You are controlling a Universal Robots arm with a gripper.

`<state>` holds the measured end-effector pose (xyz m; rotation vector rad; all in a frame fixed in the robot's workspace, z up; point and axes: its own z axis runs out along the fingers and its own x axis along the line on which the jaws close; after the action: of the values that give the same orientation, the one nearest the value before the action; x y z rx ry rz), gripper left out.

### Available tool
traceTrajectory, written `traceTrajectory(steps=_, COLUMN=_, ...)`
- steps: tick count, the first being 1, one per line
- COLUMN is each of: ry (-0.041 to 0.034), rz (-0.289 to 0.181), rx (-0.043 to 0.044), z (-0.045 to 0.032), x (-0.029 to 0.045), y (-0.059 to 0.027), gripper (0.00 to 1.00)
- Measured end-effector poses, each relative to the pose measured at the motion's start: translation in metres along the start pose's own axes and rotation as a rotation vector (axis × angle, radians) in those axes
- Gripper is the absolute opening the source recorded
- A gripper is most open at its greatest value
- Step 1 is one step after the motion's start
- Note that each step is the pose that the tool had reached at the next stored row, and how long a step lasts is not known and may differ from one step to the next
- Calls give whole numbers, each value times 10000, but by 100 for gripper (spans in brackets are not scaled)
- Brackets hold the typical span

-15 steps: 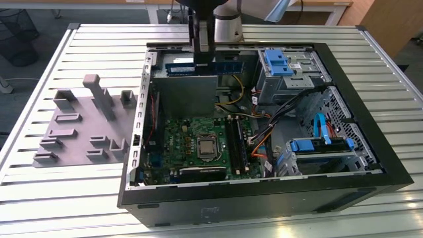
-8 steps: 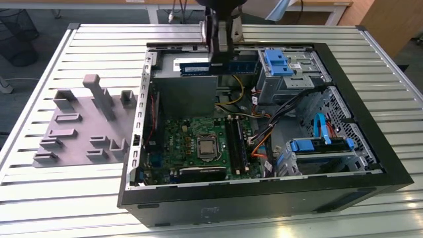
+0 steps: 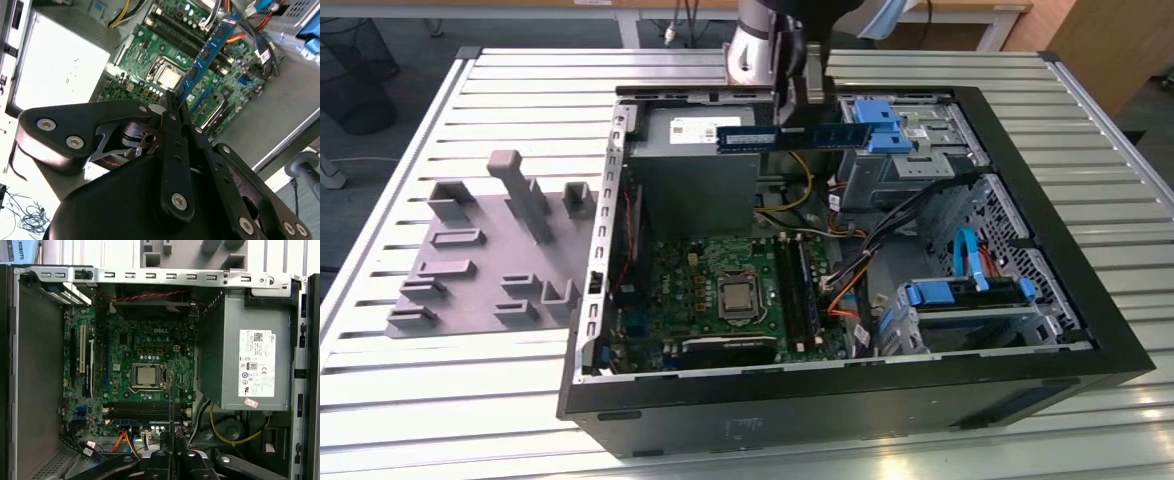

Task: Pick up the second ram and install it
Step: 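Pick up the second ram and move it above second insertion slot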

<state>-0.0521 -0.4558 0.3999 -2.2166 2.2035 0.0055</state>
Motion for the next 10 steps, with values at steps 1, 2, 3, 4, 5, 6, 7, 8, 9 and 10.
traceTrajectory(steps=1, ry=-1, rz=-1, rx=0, z=1, x=0, y=-41, gripper=14)
traceTrajectory(steps=2, ry=1, rz=-1, rx=0, z=0, x=1, y=-87, gripper=14)
traceTrajectory(steps=3, ry=1, rz=-1, rx=0, z=1, x=1, y=-124, gripper=14)
traceTrajectory(steps=4, ry=-1, rz=-1, rx=0, z=1, x=1, y=-156, gripper=14)
traceTrajectory(steps=5, ry=0, rz=-1, rx=0, z=1, x=2, y=-174, gripper=14)
traceTrajectory(steps=6, ry=0, rz=-2, rx=0, z=1, x=2, y=-176, gripper=14)
traceTrajectory(steps=7, ry=0, rz=0, rx=0, z=1, x=2, y=-176, gripper=14)
traceTrajectory(steps=8, ry=-1, rz=0, rx=0, z=2, x=1, y=-176, gripper=14)
traceTrajectory(steps=9, ry=0, rz=0, rx=0, z=1, x=1, y=-177, gripper=14)
traceTrajectory(steps=10, ry=0, rz=0, rx=0, z=2, x=1, y=-180, gripper=14)
